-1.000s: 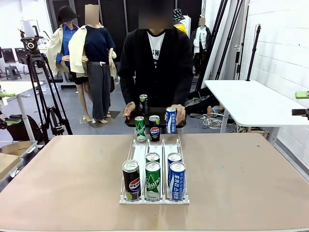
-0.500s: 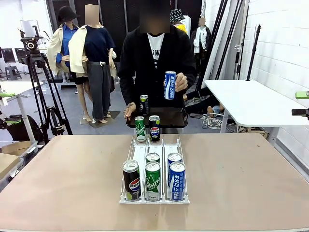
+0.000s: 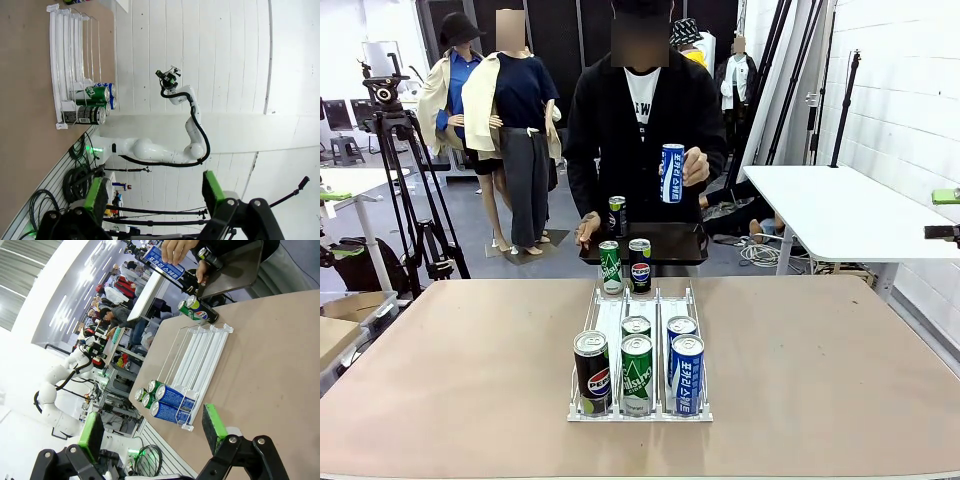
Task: Retrieve and hand over the desired beverage to the person.
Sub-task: Pick up another can of the same type that the person held from the Automatic Can Dispenser.
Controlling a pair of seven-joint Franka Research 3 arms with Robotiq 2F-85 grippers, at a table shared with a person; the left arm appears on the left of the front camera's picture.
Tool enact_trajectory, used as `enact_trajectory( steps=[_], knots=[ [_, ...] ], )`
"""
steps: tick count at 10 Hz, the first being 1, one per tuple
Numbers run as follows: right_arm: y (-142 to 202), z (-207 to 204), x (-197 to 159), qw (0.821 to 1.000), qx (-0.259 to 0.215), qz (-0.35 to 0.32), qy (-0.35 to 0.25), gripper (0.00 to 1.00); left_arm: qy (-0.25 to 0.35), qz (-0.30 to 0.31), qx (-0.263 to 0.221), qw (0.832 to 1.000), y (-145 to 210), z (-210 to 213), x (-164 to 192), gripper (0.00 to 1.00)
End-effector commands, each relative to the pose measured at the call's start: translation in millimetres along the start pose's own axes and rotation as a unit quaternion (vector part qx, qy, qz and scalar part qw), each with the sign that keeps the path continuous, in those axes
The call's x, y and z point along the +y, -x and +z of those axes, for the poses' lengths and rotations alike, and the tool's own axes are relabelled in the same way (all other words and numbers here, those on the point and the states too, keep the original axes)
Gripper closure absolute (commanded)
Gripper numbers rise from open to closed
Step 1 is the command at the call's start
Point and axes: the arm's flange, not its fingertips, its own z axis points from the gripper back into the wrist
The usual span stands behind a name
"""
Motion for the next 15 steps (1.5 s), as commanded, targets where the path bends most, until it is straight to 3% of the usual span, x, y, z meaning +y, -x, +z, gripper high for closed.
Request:
enact_trajectory(
  steps=[1,15],
  knots=[
    [0.9,-0.7,1.0,1.0,-0.003,0.003,-0.007,0.0,-0.003,0.001,-0.003,1.0,0.3,0.8,0.4,0.0],
    [0.9,-0.7,1.0,1.0,-0.003,0.003,-0.007,0.0,-0.003,0.001,-0.003,1.0,0.3,0.8,0.4,0.0]
  ],
)
